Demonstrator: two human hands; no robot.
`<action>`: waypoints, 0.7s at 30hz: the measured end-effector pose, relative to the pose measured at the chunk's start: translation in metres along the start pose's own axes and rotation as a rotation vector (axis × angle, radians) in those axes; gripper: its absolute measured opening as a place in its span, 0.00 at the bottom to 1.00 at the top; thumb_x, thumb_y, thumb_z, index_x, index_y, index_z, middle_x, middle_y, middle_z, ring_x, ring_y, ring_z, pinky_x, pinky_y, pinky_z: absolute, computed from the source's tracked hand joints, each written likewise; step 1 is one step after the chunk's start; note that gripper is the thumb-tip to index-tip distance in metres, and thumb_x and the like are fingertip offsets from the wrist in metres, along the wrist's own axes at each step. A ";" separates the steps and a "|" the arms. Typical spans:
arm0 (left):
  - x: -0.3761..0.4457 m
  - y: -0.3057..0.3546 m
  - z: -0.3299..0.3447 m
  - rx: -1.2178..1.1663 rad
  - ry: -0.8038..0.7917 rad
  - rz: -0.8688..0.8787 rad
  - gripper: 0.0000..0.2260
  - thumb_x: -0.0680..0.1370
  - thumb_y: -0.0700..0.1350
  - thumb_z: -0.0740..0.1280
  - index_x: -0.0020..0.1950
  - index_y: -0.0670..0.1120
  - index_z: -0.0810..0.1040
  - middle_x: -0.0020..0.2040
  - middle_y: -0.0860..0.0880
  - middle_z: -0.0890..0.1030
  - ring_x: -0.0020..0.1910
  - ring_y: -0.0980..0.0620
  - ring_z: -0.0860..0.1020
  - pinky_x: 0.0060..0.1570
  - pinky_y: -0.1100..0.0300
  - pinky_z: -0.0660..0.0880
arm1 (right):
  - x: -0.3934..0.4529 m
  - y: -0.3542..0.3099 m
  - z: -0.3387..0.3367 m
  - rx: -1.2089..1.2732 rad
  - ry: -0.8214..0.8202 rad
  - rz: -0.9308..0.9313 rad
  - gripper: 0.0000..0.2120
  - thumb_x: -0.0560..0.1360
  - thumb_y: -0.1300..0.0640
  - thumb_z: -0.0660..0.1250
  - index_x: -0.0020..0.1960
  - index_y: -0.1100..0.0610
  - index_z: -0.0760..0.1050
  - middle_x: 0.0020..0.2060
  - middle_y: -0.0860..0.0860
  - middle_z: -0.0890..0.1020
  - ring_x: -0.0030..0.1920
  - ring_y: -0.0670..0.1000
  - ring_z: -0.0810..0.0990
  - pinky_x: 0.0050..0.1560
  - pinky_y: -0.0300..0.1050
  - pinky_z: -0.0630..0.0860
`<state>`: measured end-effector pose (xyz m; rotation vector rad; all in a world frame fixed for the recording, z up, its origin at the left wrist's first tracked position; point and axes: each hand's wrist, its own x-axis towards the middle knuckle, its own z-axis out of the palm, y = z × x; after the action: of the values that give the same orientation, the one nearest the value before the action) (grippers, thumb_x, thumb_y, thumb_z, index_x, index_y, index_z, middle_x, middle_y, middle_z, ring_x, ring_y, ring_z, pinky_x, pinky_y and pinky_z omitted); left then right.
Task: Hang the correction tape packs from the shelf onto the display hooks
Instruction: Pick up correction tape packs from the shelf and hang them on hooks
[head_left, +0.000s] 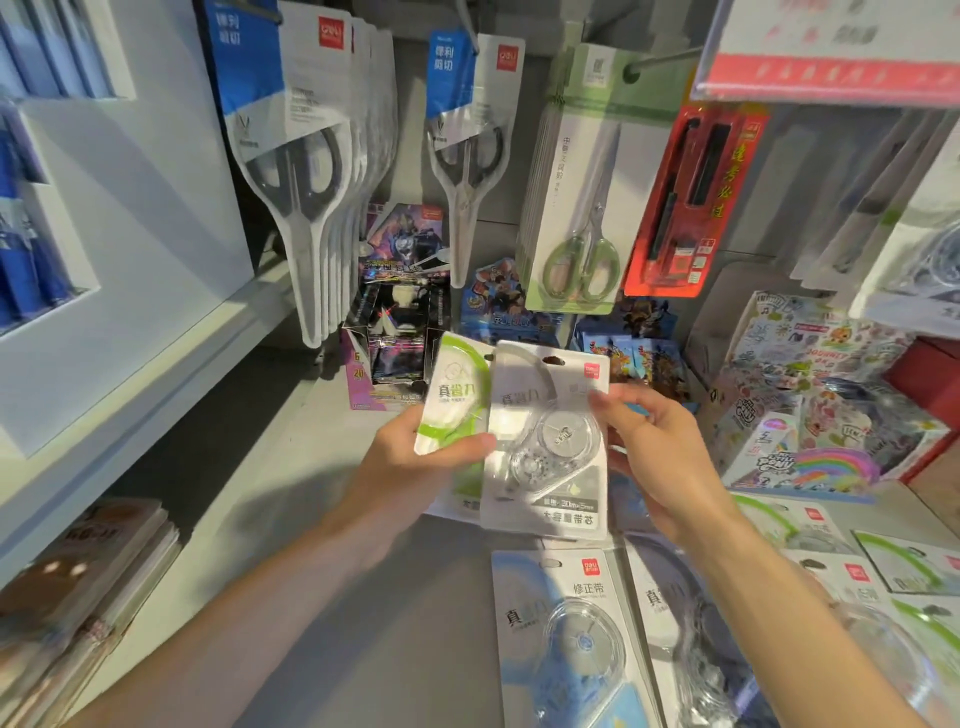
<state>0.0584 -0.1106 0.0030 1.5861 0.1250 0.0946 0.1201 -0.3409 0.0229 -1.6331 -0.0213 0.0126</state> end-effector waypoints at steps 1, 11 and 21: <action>-0.003 0.000 0.003 -0.006 -0.022 -0.007 0.20 0.66 0.54 0.78 0.56 0.53 0.84 0.50 0.55 0.89 0.53 0.52 0.86 0.60 0.51 0.80 | -0.005 0.000 0.004 -0.014 0.009 -0.025 0.07 0.80 0.50 0.72 0.54 0.53 0.81 0.34 0.51 0.84 0.35 0.49 0.80 0.36 0.42 0.75; -0.035 0.010 0.027 -0.097 0.067 0.117 0.13 0.67 0.50 0.77 0.52 0.55 0.85 0.47 0.53 0.89 0.47 0.51 0.87 0.49 0.53 0.79 | -0.063 -0.002 -0.017 -0.052 -0.207 -0.019 0.25 0.70 0.32 0.74 0.60 0.46 0.80 0.52 0.57 0.87 0.48 0.55 0.86 0.52 0.56 0.83; -0.073 0.047 0.116 -0.122 0.092 0.328 0.24 0.64 0.53 0.81 0.58 0.50 0.83 0.53 0.52 0.89 0.53 0.52 0.87 0.51 0.58 0.83 | -0.085 -0.027 -0.113 0.190 -0.288 -0.180 0.23 0.70 0.52 0.77 0.63 0.57 0.77 0.54 0.52 0.89 0.54 0.51 0.88 0.48 0.37 0.81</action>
<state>0.0033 -0.2368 0.0487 1.4693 -0.0695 0.4230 0.0372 -0.4535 0.0564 -1.4236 -0.3768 0.1085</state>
